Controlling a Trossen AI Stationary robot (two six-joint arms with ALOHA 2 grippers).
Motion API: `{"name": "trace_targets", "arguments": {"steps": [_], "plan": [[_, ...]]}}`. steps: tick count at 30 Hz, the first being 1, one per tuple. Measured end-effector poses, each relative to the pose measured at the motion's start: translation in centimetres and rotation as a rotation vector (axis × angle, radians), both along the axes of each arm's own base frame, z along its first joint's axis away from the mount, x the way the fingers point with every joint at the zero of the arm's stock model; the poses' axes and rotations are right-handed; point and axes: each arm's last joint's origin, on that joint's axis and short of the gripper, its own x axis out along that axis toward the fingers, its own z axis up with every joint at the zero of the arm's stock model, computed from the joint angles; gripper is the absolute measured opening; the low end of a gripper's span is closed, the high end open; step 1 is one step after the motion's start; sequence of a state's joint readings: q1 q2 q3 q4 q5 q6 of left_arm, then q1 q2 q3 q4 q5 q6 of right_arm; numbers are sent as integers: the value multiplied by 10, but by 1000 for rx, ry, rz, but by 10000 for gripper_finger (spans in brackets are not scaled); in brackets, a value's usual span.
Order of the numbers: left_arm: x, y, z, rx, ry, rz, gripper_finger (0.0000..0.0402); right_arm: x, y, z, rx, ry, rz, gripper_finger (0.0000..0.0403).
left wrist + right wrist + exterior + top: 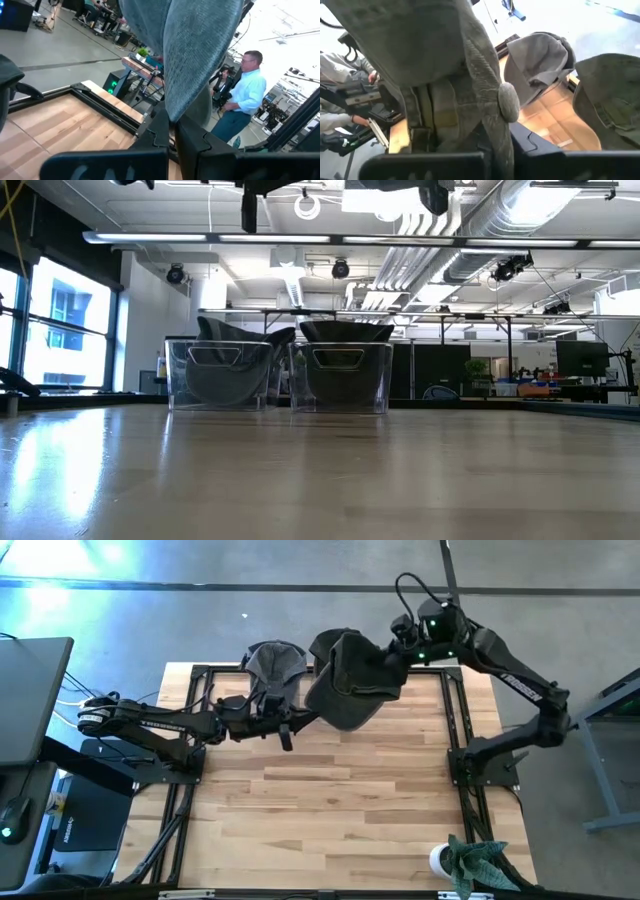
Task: Pick & Place hat
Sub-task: Put the black cap into the right transparent bin
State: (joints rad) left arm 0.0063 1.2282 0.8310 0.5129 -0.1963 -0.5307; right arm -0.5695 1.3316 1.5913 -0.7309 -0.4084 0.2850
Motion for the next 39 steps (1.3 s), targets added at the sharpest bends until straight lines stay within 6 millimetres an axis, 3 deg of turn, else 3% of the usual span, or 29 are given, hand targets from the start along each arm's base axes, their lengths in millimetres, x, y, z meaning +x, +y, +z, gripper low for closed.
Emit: {"name": "trace_targets", "arguments": {"steps": [6, 14, 22, 28, 33, 36, 39], "plan": [[1, 1, -10, -62, 91, 17, 37, 19, -15, -8, 23, 89, 11, 5], [-3, 0, -37, -160, 362, 4, 112, 49, -39, -38, 48, 177, 22, 2], [-13, 9, -46, -174, 504, 8, 126, 68, -67, -66, 98, 221, -33, 1], [-36, 43, -15, -181, 396, 18, 126, 79, -83, -73, 203, 146, -130, 1], [-56, 67, 21, 73, 312, 145, 127, 80, -84, -73, 282, 126, -212, 0], [-63, 80, 28, 236, 356, 237, 127, 82, -88, -80, 293, 145, -262, 0], [-65, 95, 30, 290, 381, 292, 127, 89, -101, -98, 308, 186, -301, 0]]}}
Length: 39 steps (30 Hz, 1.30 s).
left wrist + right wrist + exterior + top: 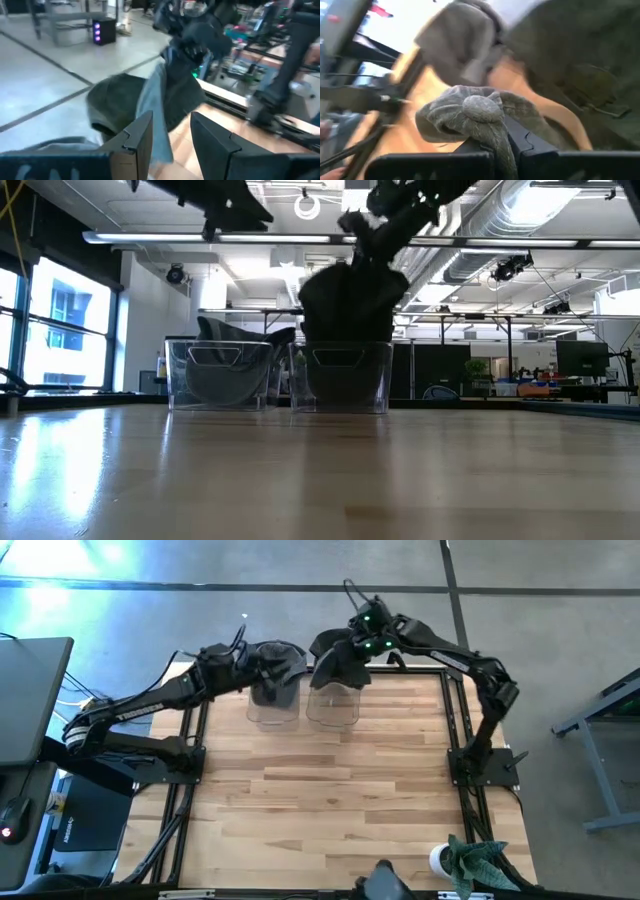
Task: Pick & Place hat
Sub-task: Put the black cap into the right transparent bin
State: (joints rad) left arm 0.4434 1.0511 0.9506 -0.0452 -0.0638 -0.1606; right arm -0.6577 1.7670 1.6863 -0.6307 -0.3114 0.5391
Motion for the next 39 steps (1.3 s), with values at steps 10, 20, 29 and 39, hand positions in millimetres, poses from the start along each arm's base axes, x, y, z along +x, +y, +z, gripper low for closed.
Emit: {"name": "trace_targets", "arguments": {"steps": [10, 20, 29, 39], "plan": [[9, 31, -12, -64, 51, -51, 127, 5, -40, -43, 32, 70, -82, 0], [65, 69, -43, -163, 166, -78, 127, -10, -76, -62, -70, 114, -109, 29], [112, 101, -53, -156, 213, -27, 127, -5, -83, -54, -239, 95, -145, 134], [127, 120, -68, -177, 304, 146, 127, -27, -78, -34, -175, 74, -95, 180]]}}
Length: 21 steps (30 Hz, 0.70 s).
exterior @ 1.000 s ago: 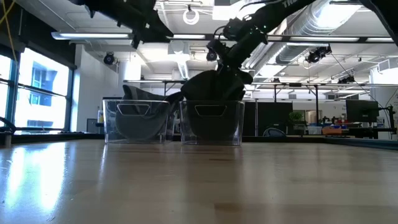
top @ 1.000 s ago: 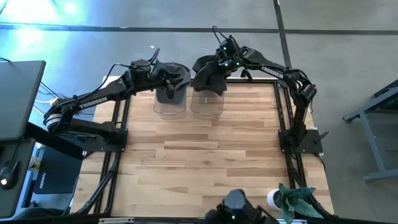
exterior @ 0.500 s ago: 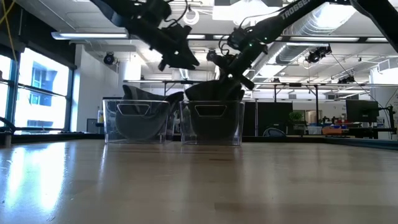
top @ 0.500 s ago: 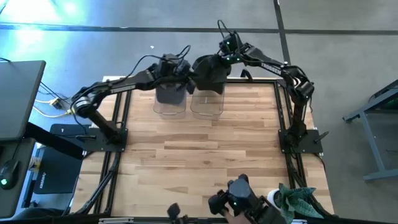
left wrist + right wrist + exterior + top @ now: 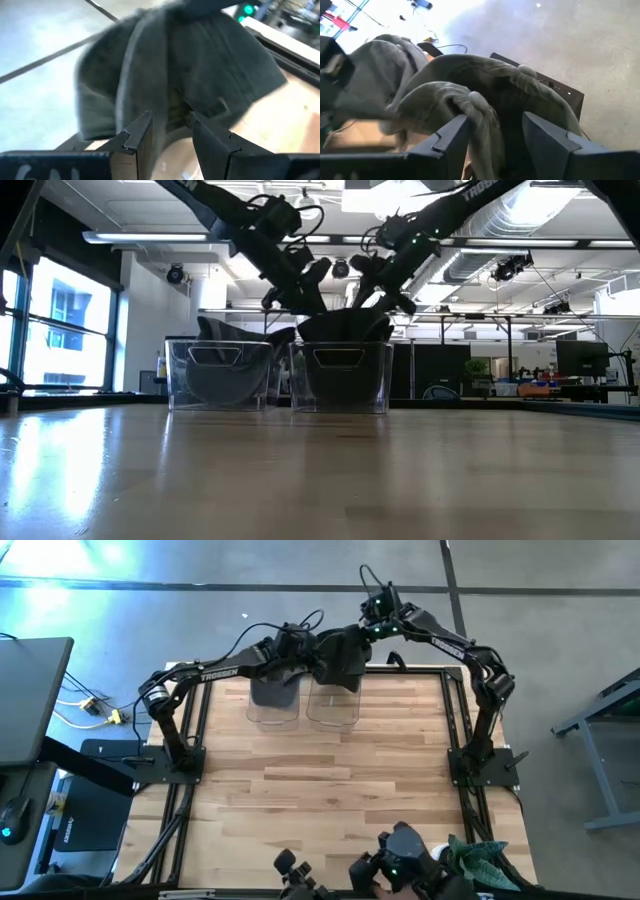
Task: Pick & Place hat
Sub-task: Put the black cap into the right transparent bin
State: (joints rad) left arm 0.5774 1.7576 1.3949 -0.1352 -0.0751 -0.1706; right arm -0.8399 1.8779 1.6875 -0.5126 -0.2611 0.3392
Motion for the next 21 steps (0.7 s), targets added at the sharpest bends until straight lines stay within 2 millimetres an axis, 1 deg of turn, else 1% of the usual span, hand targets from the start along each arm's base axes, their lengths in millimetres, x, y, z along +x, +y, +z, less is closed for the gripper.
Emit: {"name": "trace_targets", "arguments": {"steps": [5, 7, 9, 11, 14, 16, 18, 20, 21], "plan": [[-1, 2, 1, 11, -3, 58, 127, -16, 15, 23, 12, 8, 28, 169], [-1, 2, 1, 4, -9, 77, 127, -18, 23, 27, 24, 28, 68, 159], [-1, 2, 1, -13, -25, 88, 127, -14, 33, 26, 49, 37, 143, 144], [0, 1, 1, -38, -47, 73, 127, -7, 44, 25, 74, 48, 214, 124], [2, -2, 1, -107, -89, 5, 127, 5, 55, 13, 94, 118, 265, 84], [3, -4, 1, -161, -114, -58, 127, 11, 56, 1, 70, 212, 228, 51], [4, -5, 2, -170, -131, -88, 127, 14, 52, -8, 11, 309, 151, 19], [17, -6, -7, -133, -132, -94, 127, 15, 45, -11, -61, 367, 70, 6], [22, -5, -15, -116, -124, -82, 127, 15, 42, -11, -91, 374, 38, 8]]}}
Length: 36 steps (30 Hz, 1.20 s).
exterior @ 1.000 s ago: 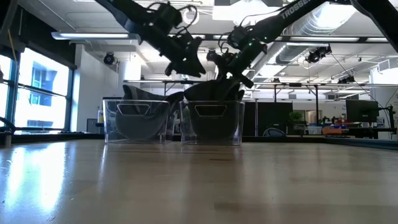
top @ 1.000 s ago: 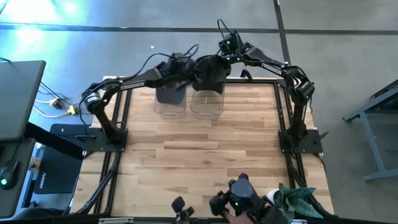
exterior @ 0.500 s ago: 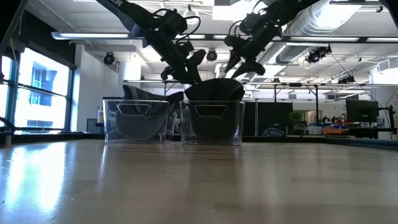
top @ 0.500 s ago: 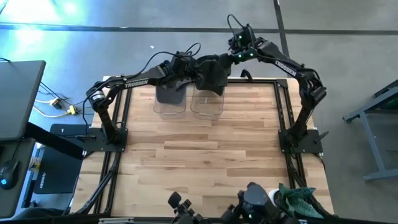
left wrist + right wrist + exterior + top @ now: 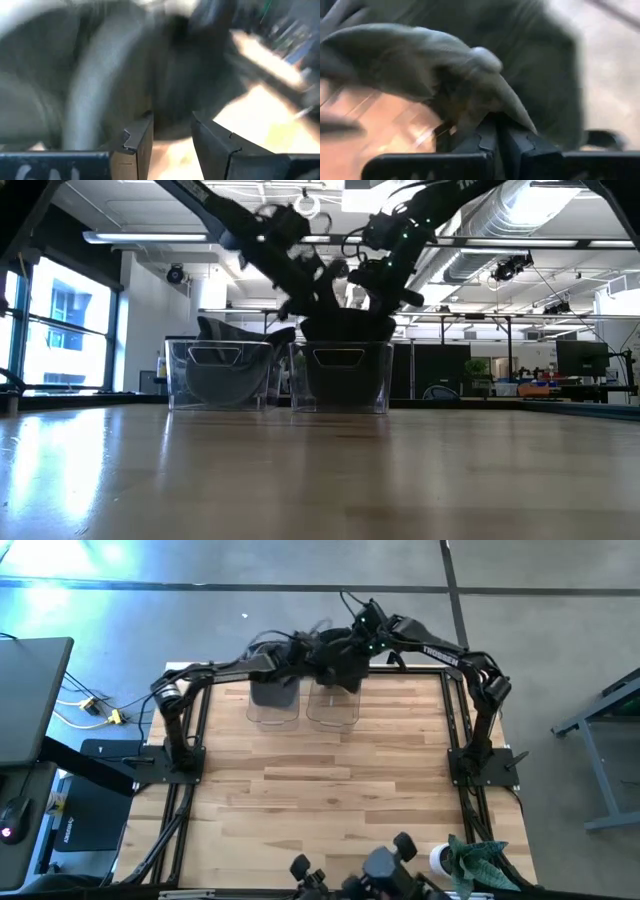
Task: Pick & Place hat
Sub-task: Put the black cap into the right transparent bin
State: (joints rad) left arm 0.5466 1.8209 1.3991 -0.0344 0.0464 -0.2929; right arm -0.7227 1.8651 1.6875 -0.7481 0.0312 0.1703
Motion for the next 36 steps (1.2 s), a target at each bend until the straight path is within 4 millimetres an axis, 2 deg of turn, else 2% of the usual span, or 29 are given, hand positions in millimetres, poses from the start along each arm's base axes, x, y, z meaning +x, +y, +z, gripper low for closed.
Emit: {"name": "trace_targets", "arguments": {"steps": [2, 5, 9, 13, 19, 25, 30, 36], "plan": [[3, 1, -15, -8, 47, 23, 127, -1, -6, 2, -47, -12, -32, 17], [10, 7, -14, 45, -10, 65, 127, -5, -15, 5, -64, -59, -52, 19], [6, 14, -24, 43, 44, 140, 127, -11, -22, 4, -35, -78, -42, 3], [0, 23, -17, 100, 30, 241, 127, -12, -23, 3, -25, -86, -37, 9], [-12, 38, -21, 89, 63, 296, 127, -9, -22, 6, -16, -139, 4, 6], [-23, 49, -25, 70, 117, 342, 127, -16, -12, 27, -5, -211, 52, 4], [-23, 50, -25, 75, 111, 348, 127, -18, 6, 40, 78, -263, 148, 8], [-20, 47, -23, 65, 88, 312, 127, 3, 23, 26, 124, -211, 214, 3]]}}
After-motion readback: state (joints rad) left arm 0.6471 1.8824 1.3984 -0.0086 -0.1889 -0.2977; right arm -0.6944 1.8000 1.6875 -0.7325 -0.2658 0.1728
